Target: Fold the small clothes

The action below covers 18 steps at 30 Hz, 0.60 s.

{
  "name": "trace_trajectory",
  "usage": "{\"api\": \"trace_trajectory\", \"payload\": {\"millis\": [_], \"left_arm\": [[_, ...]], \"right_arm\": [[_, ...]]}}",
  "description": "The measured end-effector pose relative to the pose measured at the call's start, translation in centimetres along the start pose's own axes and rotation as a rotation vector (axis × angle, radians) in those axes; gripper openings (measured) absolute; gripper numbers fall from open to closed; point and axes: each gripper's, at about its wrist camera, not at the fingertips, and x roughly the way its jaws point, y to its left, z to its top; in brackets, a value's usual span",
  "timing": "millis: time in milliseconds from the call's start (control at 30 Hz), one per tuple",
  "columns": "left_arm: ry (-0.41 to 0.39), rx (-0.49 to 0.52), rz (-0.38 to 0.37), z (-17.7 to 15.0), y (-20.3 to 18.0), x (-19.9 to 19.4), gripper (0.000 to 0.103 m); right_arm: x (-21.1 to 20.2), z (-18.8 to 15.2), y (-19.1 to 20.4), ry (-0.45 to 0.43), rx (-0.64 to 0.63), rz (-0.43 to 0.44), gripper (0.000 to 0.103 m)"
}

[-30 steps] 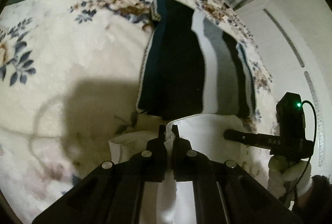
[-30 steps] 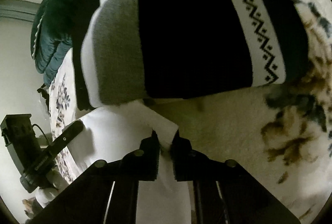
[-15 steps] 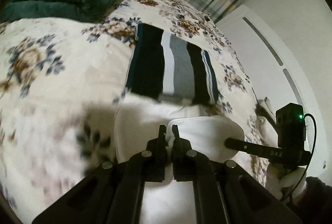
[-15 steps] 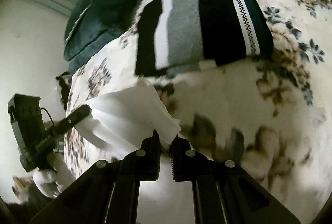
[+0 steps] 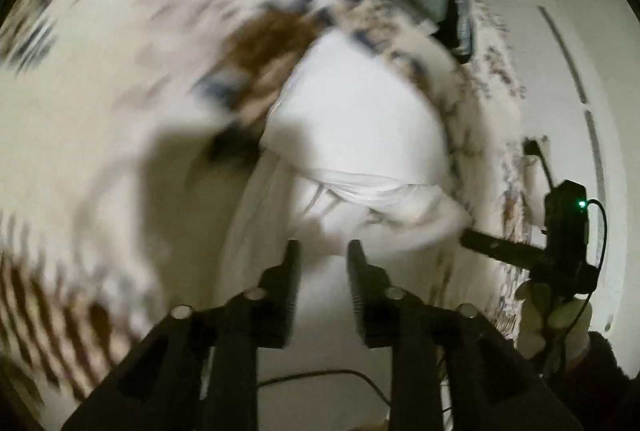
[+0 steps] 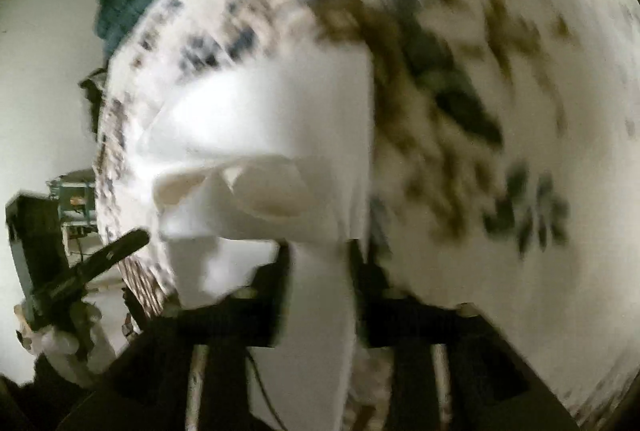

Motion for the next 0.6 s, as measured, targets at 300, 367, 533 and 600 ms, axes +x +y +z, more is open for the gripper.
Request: {"api": "trace_trajectory", "payload": {"millis": [300, 367, 533, 600], "left_arm": [[-0.099, -0.099, -0.012, 5.1, 2.5, -0.5, 0.045], [-0.087, -0.100, -0.019, 7.4, 2.1, 1.5, 0.045], [-0.074, -0.052, 0.012, 9.4, 0.9, 4.3, 0.001], [-0.107, -0.022, -0.007, 8.7, 0.0, 3.5, 0.001]], "right_arm": [[-1.2, 1.0, -2.5, -0.078, 0.215, 0.109, 0.058], [-0.1, 2.4, -2.5, -0.076, 0.261, 0.111, 0.058], [2.9, 4.2, -3.1, -0.023, 0.373, 0.100, 0.048], [2.8, 4.0, -2.8, -0.016, 0.369, 0.087, 0.047]]}}
